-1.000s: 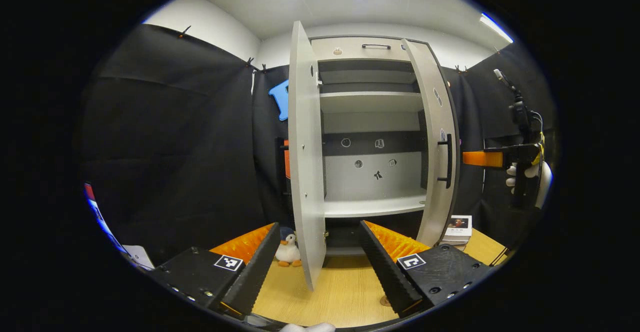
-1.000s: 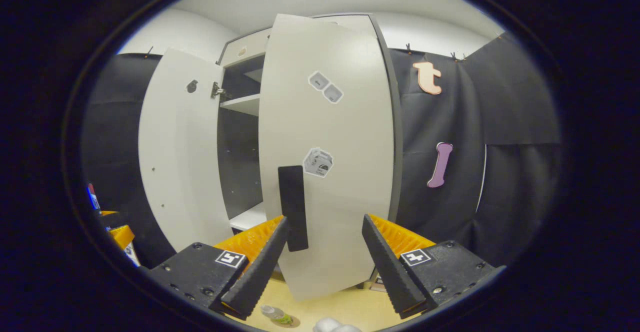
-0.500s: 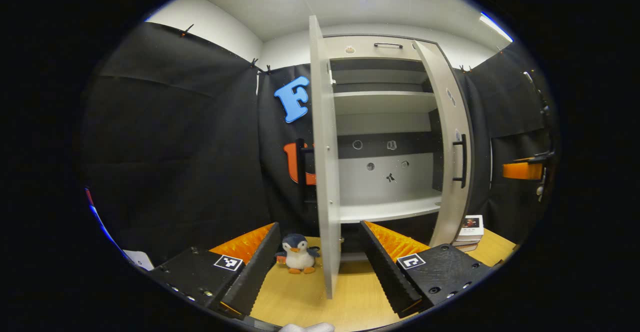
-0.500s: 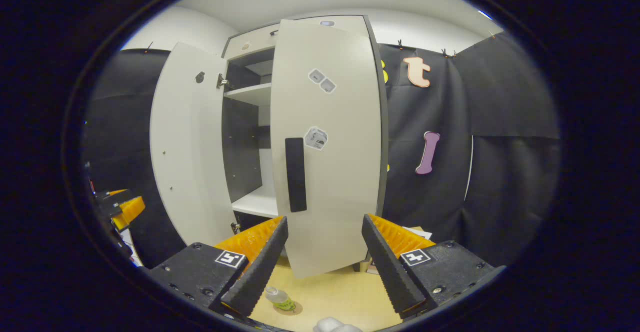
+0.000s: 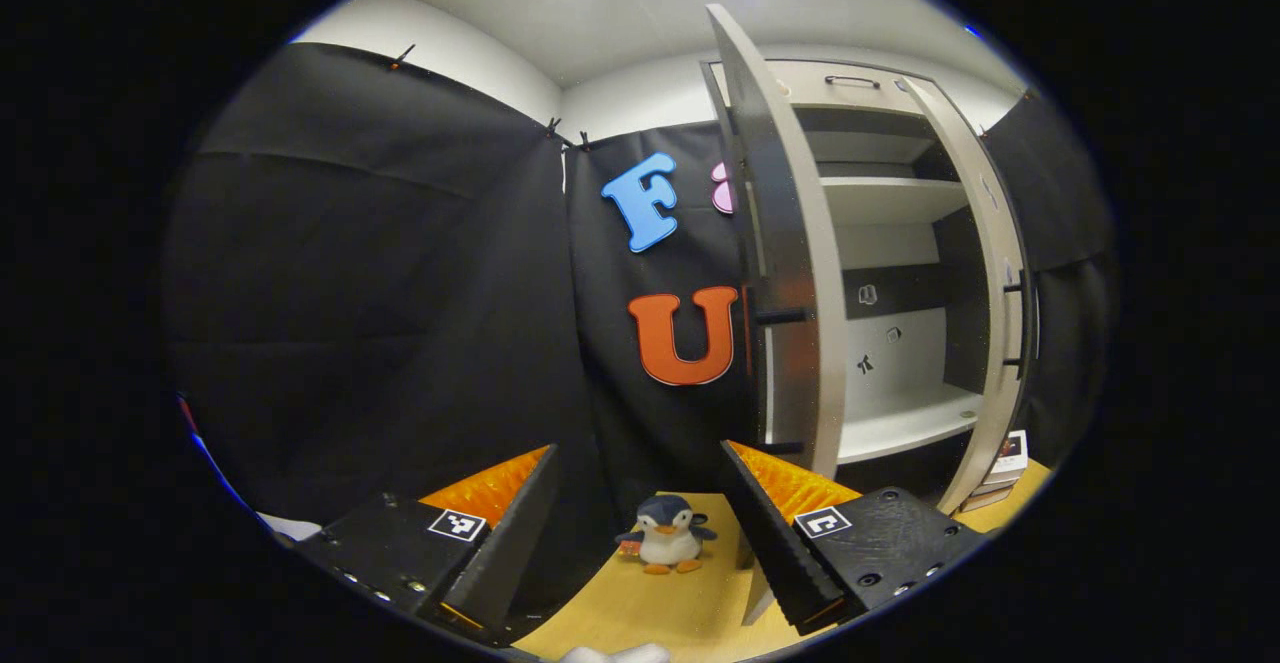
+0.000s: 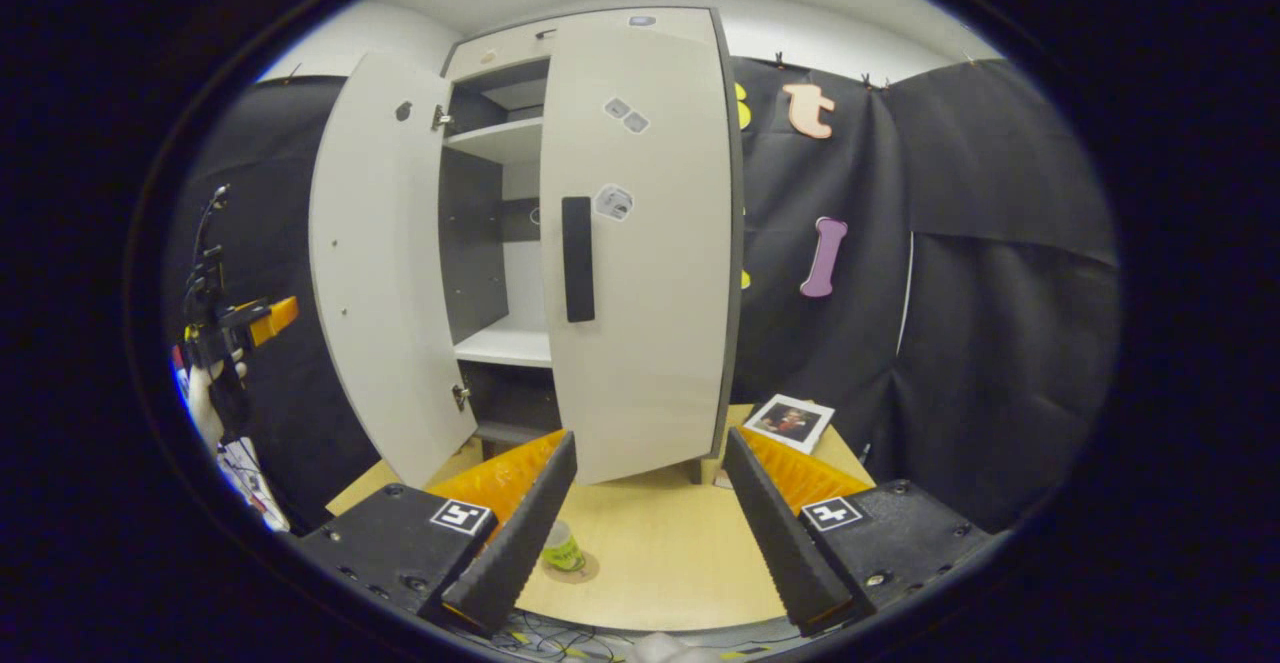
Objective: Grasp the bottle in the cabinet with the left hand and place it on the coaster, then close the right door with the right hand and the left door with the left hand.
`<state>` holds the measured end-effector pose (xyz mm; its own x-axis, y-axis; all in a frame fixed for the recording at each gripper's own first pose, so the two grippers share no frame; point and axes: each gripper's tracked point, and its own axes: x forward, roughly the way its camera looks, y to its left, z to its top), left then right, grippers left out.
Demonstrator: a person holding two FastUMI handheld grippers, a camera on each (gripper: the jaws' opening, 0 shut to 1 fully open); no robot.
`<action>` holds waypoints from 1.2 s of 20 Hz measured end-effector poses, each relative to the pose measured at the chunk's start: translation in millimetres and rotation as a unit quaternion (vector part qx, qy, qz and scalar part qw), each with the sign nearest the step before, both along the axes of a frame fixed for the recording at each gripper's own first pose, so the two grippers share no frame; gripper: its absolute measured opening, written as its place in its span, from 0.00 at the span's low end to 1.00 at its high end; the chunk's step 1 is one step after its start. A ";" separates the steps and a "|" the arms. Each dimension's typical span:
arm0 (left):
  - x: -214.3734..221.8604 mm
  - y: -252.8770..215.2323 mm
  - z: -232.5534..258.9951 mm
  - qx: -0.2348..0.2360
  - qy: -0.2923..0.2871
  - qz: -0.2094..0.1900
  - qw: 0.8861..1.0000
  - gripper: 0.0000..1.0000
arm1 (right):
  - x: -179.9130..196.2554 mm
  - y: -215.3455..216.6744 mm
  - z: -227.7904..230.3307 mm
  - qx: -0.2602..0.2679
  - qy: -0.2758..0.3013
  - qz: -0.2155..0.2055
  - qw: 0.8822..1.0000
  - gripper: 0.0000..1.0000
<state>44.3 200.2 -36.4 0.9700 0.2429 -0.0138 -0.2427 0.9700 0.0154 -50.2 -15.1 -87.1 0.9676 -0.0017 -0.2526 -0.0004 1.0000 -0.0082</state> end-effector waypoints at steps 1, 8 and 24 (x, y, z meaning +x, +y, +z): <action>8.1 6.4 0.9 0.000 -0.001 0.004 1.000 0.96 | -3.5 -1.0 1.1 0.000 -0.001 -0.004 1.000 0.98; 47.1 5.7 20.4 -0.017 -0.018 -0.013 1.000 0.96 | -9.9 2.6 3.4 -0.001 0.001 -0.009 1.000 0.98; 47.3 -38.9 28.2 -0.003 -0.021 -0.038 0.999 0.84 | 13.6 11.1 -5.3 0.013 0.009 0.029 0.999 0.98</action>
<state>91.5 161.2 -8.2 0.9853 0.1689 0.0267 -0.1690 0.9856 0.0007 -36.5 -3.9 -92.3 0.9612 0.0612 -0.2691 -0.0586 0.9981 0.0178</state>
